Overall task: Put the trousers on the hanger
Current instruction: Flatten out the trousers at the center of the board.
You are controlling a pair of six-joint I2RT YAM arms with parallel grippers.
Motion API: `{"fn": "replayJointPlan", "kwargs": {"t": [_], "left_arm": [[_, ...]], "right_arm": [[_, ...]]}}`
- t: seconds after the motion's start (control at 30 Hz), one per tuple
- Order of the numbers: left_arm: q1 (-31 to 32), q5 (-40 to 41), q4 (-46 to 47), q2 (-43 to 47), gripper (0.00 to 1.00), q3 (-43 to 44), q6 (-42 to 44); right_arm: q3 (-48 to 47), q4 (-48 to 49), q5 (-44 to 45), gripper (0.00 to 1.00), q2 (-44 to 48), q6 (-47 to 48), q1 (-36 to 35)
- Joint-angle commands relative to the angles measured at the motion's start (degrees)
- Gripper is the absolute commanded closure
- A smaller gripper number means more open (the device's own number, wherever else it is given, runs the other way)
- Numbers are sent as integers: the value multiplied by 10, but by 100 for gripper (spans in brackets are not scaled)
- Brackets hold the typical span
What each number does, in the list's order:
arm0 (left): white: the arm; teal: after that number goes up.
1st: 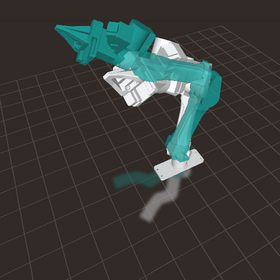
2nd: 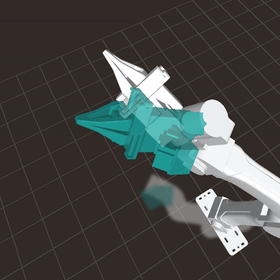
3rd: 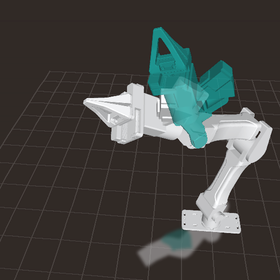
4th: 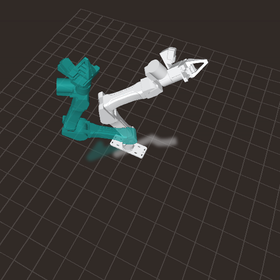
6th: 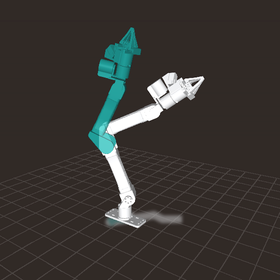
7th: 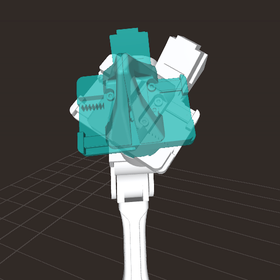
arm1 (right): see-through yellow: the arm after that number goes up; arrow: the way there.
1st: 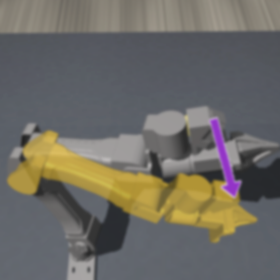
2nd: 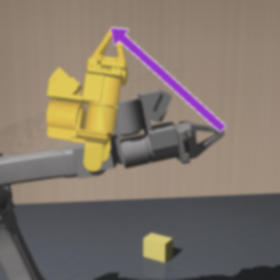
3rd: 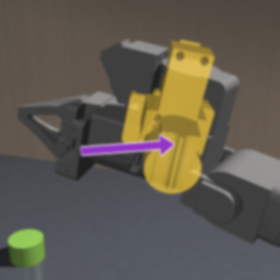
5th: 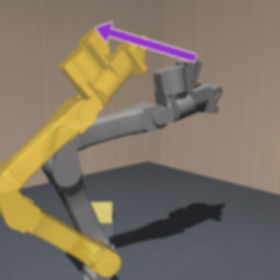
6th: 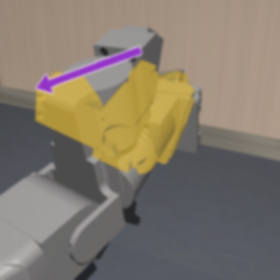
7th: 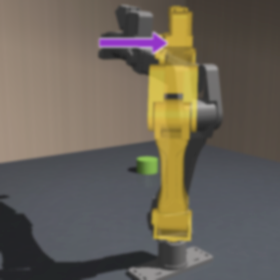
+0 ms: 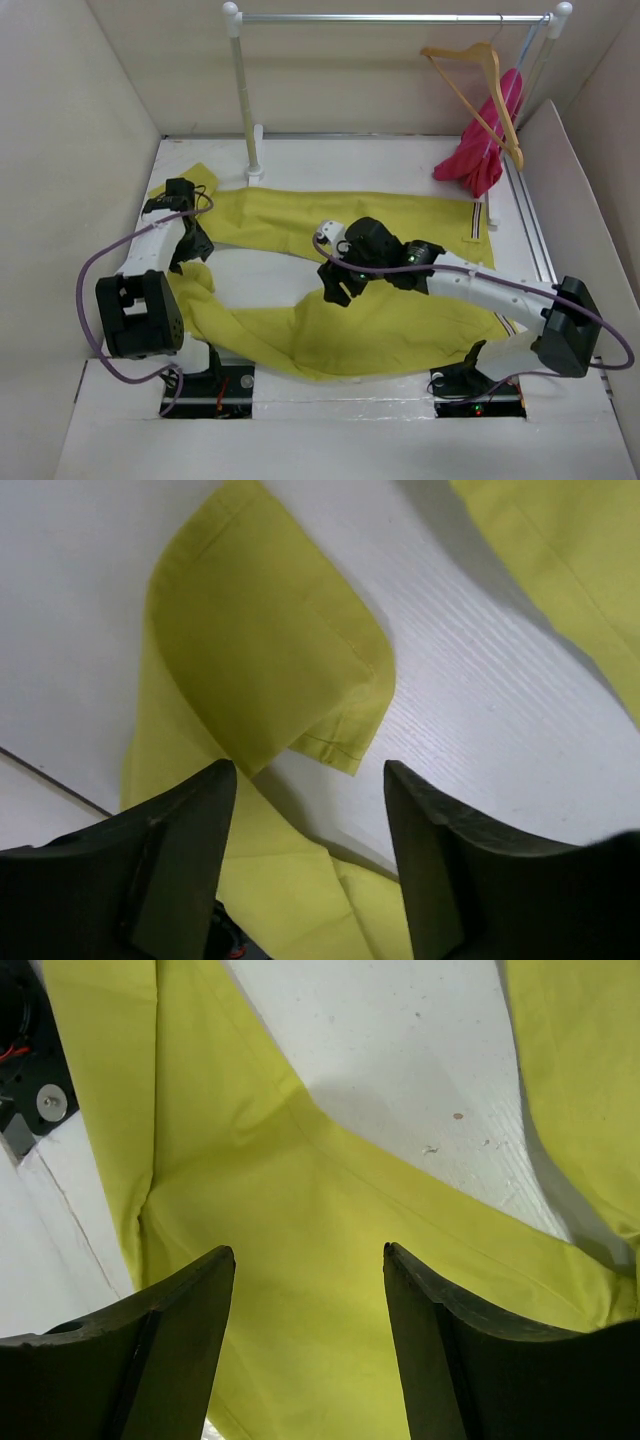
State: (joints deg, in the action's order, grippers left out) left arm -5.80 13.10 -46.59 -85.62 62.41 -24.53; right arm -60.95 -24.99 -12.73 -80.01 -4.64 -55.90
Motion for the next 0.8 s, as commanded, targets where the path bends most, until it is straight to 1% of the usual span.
{"fn": "replayJointPlan", "kwargs": {"t": [0.0,0.03,0.1,0.17,0.23,0.33,0.37,0.43,0.47,0.5,0.53,0.57,0.6,0.7,0.73,0.77], "left_arm": [[-8,61,-10,60,41,7,-31],[-8,65,-6,66,37,5,-38],[-16,94,-17,71,34,11,-47],[-23,111,-19,64,30,15,-45],[-23,103,-20,48,30,12,-36],[-23,85,-28,-6,34,8,-25],[-23,83,-26,-31,38,8,-24],[-23,84,-25,-46,43,10,-24],[-18,86,-24,-55,51,12,-24],[-18,89,-19,-56,64,14,-26],[-18,90,-18,-57,74,15,-28],[-18,84,-17,-57,90,16,-29],[-18,77,-14,-57,100,18,-27],[-1,31,-25,-34,100,67,-37],[6,19,-31,-22,100,120,-46],[22,-7,-38,3,100,151,-54]], "right_arm": [[3,-16,-28,33,5,25,4],[6,-15,-33,33,3,24,4],[18,-3,-39,33,6,19,10],[35,12,-49,33,14,12,10],[42,17,-51,33,22,10,10],[44,14,-52,33,28,16,15],[43,8,-52,33,31,19,21],[38,4,-51,33,36,27,27],[36,-3,-51,33,38,30,32],[34,-7,-50,33,39,32,33],[31,-13,-48,33,42,36,39],[31,-14,-48,33,43,36,39],[31,-16,-48,33,46,37,47],[40,-19,-52,33,60,38,73],[43,-19,-57,33,64,39,78],[45,-20,-60,33,69,39,83]]}}
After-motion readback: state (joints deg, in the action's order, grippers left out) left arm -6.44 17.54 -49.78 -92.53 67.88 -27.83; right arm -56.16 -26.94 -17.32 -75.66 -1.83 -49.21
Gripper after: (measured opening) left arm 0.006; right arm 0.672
